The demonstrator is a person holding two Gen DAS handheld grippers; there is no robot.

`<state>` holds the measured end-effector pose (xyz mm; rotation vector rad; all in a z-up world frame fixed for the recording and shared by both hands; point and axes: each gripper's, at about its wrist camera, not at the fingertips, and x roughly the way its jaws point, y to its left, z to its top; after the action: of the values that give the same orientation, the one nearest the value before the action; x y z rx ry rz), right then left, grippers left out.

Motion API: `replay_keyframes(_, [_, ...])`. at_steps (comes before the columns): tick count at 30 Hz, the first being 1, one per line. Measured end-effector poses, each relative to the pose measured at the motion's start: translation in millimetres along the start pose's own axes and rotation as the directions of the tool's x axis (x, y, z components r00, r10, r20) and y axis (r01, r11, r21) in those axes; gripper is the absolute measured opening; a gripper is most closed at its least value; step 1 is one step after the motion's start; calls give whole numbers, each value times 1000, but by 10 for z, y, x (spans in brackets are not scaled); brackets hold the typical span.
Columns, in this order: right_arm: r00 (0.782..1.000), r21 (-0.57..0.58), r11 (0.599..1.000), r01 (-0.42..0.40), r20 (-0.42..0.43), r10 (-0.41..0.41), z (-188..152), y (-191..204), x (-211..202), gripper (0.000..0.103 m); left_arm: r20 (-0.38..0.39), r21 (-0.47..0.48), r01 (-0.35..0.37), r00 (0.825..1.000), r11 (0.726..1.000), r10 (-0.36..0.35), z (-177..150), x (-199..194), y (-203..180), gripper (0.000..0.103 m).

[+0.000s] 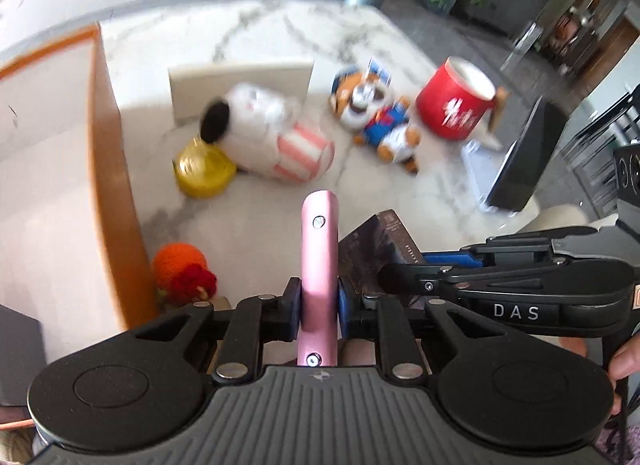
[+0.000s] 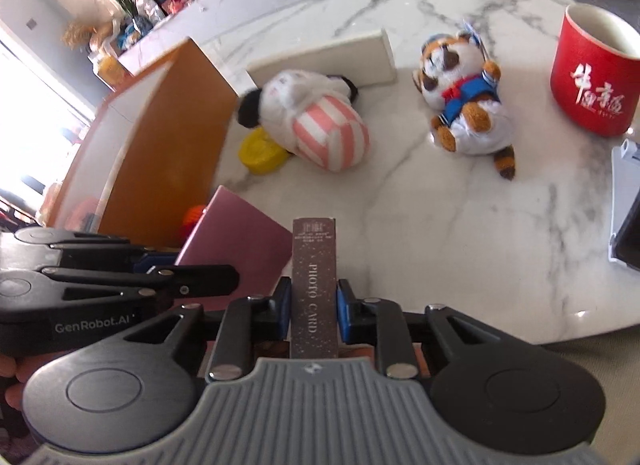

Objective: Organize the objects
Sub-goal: 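Lift the pink wallet and photo card box and carry them toward the orange box, then lower the pink wallet and photo card box into the orange box with both grippers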

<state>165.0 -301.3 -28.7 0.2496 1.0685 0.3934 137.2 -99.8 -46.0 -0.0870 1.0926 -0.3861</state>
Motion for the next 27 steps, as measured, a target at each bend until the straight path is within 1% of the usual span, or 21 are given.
replay_keyframes(2, [999,-8,1000,7,45,-7,23,140,-152,24,49,-6,24,999,1000,-24,6,-237,45,21])
replay_keyframes(5, [994,-22,1000,-4,108,6,89,387,-385,24,131,-28,51,990,998,-46,-7,-664,198,21])
replay_keyframes(8, [986,-40,998,-38,162,44,187,677,-579,24,220,-59,41,975,997,-27,-50,-1107,428,21])
replay_keyframes(11, [975,-55,993,-107,191,115,298,1005,-641,24,263,-108,14,965,994,15,-113,-1408,709,21])
replay_keyframes(13, [970,-62,988,-139,194,148,362,1241,-590,24,266,-149,-17,962,989,57,-171,-1499,900,21])
replay_keyframes(15, [968,-50,984,-169,180,175,413,1448,-463,24,256,-200,-48,962,979,99,-228,-1514,1080,21])
replay_keyframes(17, [969,-42,982,-186,158,190,441,1634,-297,24,242,-235,-59,963,970,117,-280,-1479,1241,21])
replay_keyframes(20, [982,-38,989,-145,118,148,450,1872,28,24,207,-282,-40,973,959,101,-299,-1311,1437,21])
replay_keyframes(23, [993,-41,995,-89,67,92,449,2005,345,24,172,-308,-22,982,951,78,-368,-1190,1606,21])
replay_keyframes(27, [1000,-55,999,-4,30,5,442,2049,599,24,126,-296,-24,990,955,64,-426,-1055,1676,21])
